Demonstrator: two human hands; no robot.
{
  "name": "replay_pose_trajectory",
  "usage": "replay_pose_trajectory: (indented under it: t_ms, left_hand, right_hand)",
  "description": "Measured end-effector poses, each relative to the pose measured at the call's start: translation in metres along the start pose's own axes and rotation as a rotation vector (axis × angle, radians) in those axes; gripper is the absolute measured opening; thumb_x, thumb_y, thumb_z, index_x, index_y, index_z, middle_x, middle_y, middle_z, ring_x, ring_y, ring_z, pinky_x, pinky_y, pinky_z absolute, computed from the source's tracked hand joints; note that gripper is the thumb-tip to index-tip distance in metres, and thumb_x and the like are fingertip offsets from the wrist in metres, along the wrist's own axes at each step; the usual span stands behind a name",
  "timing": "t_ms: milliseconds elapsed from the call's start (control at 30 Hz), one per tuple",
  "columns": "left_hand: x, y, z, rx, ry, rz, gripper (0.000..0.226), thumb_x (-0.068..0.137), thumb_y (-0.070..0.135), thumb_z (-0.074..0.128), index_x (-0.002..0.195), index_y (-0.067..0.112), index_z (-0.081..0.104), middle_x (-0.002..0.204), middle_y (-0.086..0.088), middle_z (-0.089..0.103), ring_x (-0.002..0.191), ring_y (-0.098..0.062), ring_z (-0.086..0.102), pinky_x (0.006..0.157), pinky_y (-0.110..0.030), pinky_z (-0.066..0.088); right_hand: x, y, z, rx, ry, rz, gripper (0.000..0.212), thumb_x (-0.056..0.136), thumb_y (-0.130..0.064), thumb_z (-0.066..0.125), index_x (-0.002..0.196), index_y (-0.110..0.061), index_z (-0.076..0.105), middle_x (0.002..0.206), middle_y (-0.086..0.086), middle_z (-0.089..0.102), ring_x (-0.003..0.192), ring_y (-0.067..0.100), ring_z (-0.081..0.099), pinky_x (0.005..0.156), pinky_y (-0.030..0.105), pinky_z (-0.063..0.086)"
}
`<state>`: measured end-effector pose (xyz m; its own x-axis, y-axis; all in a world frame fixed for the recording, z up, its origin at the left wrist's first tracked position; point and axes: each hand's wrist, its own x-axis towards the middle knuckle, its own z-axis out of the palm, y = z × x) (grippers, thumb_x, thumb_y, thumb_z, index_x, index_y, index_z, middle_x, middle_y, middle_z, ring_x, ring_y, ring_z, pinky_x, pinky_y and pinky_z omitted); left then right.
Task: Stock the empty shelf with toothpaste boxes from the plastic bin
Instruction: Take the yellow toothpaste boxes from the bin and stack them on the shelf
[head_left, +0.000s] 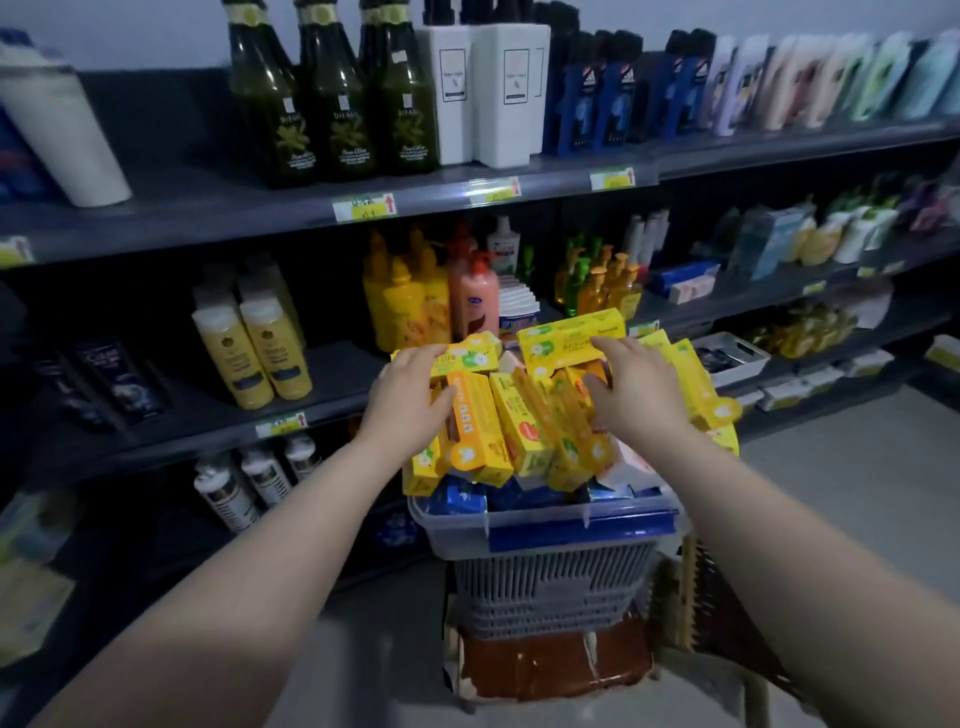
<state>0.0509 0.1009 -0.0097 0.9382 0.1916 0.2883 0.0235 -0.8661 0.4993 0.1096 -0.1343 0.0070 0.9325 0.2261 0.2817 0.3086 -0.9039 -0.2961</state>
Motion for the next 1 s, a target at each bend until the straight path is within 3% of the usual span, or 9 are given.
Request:
replay_pose_trajectory:
  t_ms: [133, 333, 400, 500, 600, 733, 867, 1000]
  left_hand:
    - [0.035, -0.012, 0.014, 0.073, -0.024, -0.066, 0.050, 0.091, 0.028, 0.057, 0.138, 0.019, 0.043, 0.132, -0.010, 0.048, 0.120, -0.030, 0.046, 0.099, -0.043, 0.040]
    - [0.082, -0.021, 0.029, 0.230, -0.115, -0.132, 0.055, 0.089, 0.032, 0.060, 0.139, 0.023, 0.041, 0.137, -0.007, 0.046, 0.124, -0.030, 0.043, 0.102, -0.042, 0.038]
    - [0.095, -0.022, 0.029, 0.299, -0.184, -0.151, 0.059, 0.088, 0.036, 0.061, 0.141, 0.025, 0.039, 0.137, -0.005, 0.047, 0.124, -0.029, 0.044, 0.102, -0.041, 0.038]
    - [0.108, -0.023, 0.029, 0.391, -0.305, -0.133, 0.056, 0.088, 0.038, 0.060, 0.140, 0.027, 0.042, 0.135, -0.002, 0.052, 0.122, -0.026, 0.048, 0.100, -0.040, 0.039]
    - [0.115, -0.021, 0.025, 0.389, -0.399, -0.121, 0.050, 0.088, 0.032, 0.062, 0.136, 0.026, 0.046, 0.134, 0.001, 0.053, 0.121, -0.022, 0.050, 0.098, -0.038, 0.041]
    - [0.117, -0.017, 0.021, 0.469, -0.495, -0.034, 0.048, 0.087, 0.030, 0.061, 0.133, 0.024, 0.048, 0.131, -0.001, 0.054, 0.118, -0.022, 0.051, 0.096, -0.040, 0.044]
    - [0.111, -0.017, 0.026, 0.470, -0.446, 0.013, 0.039, 0.087, 0.028, 0.061, 0.125, 0.023, 0.054, 0.117, -0.003, 0.057, 0.104, -0.022, 0.056, 0.084, -0.034, 0.048]
    - [0.106, -0.022, 0.012, 0.491, -0.350, 0.042, 0.049, 0.080, 0.024, 0.065, 0.127, 0.025, 0.050, 0.114, -0.003, 0.054, 0.105, -0.025, 0.052, 0.086, -0.035, 0.046]
  right_hand:
    - [0.059, 0.010, 0.009, -0.131, -0.047, -0.081, 0.053, 0.093, -0.030, 0.054, 0.143, -0.019, 0.038, 0.142, 0.008, 0.045, 0.130, 0.032, 0.039, 0.103, 0.046, 0.035]
    - [0.126, 0.015, 0.033, -0.313, -0.241, -0.190, 0.058, 0.091, -0.017, 0.052, 0.145, -0.019, 0.031, 0.148, 0.008, 0.038, 0.141, 0.033, 0.022, 0.113, 0.052, 0.016]
    - [0.138, 0.016, 0.039, -0.354, -0.325, -0.204, 0.061, 0.090, -0.016, 0.052, 0.146, -0.021, 0.029, 0.146, 0.008, 0.041, 0.139, 0.033, 0.026, 0.114, 0.054, 0.013]
    - [0.145, 0.021, 0.040, -0.391, -0.355, -0.262, 0.055, 0.087, -0.017, 0.055, 0.140, -0.022, 0.041, 0.135, 0.009, 0.048, 0.128, 0.032, 0.040, 0.113, 0.053, 0.019]
    - [0.148, 0.027, 0.030, -0.333, -0.306, -0.288, 0.050, 0.085, -0.017, 0.060, 0.133, -0.021, 0.048, 0.127, 0.008, 0.049, 0.120, 0.032, 0.047, 0.107, 0.048, 0.028]
    - [0.148, 0.032, 0.011, -0.175, -0.244, -0.280, 0.057, 0.086, -0.020, 0.063, 0.139, -0.016, 0.042, 0.128, 0.010, 0.045, 0.116, 0.034, 0.048, 0.096, 0.045, 0.040]
    - [0.139, 0.030, -0.003, 0.067, -0.220, -0.257, 0.058, 0.086, -0.023, 0.066, 0.139, -0.015, 0.043, 0.127, 0.008, 0.043, 0.116, 0.032, 0.047, 0.094, 0.044, 0.044]
    - [0.130, 0.023, -0.015, 0.251, -0.179, -0.236, 0.056, 0.084, -0.021, 0.068, 0.135, -0.016, 0.046, 0.124, 0.005, 0.046, 0.111, 0.025, 0.049, 0.088, 0.036, 0.044]
